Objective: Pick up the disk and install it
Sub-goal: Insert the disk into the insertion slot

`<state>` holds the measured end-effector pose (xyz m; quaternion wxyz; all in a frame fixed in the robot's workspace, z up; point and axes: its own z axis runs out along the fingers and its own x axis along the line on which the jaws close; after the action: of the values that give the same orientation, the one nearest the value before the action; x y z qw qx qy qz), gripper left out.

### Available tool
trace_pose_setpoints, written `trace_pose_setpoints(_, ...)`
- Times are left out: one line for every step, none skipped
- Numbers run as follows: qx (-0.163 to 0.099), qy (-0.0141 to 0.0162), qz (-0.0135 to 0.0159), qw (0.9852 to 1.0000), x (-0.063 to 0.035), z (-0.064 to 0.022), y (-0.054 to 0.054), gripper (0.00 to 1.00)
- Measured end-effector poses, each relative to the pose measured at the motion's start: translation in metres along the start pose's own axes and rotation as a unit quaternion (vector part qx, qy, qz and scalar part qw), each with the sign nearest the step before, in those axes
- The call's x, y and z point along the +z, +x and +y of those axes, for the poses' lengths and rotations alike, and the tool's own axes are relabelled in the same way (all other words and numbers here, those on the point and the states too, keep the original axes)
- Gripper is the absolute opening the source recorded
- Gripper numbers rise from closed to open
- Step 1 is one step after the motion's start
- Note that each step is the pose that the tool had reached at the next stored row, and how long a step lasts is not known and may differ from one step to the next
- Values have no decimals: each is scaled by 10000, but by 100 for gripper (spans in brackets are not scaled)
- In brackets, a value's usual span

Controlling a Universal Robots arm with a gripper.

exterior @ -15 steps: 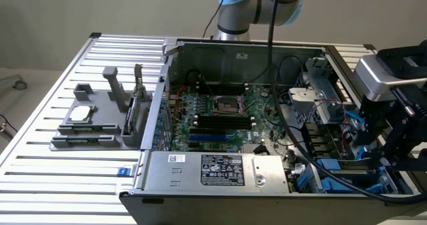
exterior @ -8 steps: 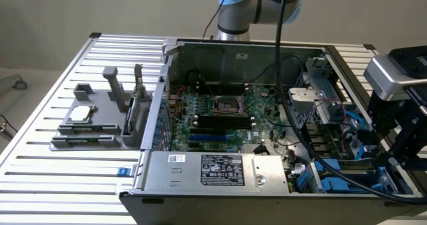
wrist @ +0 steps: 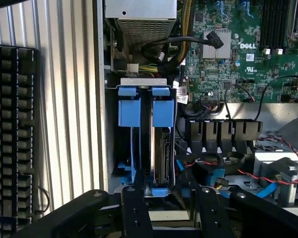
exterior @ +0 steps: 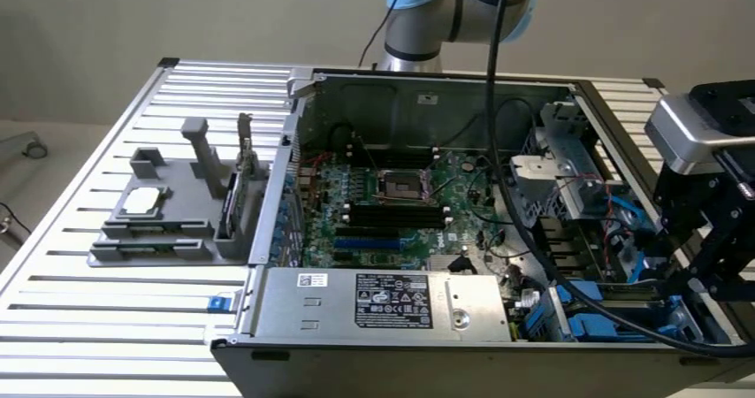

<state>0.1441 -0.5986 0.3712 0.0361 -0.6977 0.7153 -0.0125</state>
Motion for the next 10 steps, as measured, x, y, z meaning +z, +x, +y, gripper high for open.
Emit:
trace_pose_setpoints(72,2,5,10000,0,0,0,42)
trace_pose_setpoints(151,5,11,9999,-1,0,0,42)
trace_pose_setpoints(230,8,16,9997,-1,0,0,42)
trace_pose_setpoints(309,11,21,9995,0,1,0,42)
trace_pose_setpoints(390,13,27,9992,0,0,0,42)
trace_pose_setpoints(477,16,33,9989,-1,0,0,42)
trace_pose_setpoints(559,19,39,9984,-1,0,0,42)
trace_pose_setpoints(640,22,44,9979,0,1,0,42)
trace_pose_setpoints(718,24,50,9974,-1,1,-1,42)
trace_pose_setpoints(773,26,53,9970,-1,1,0,42)
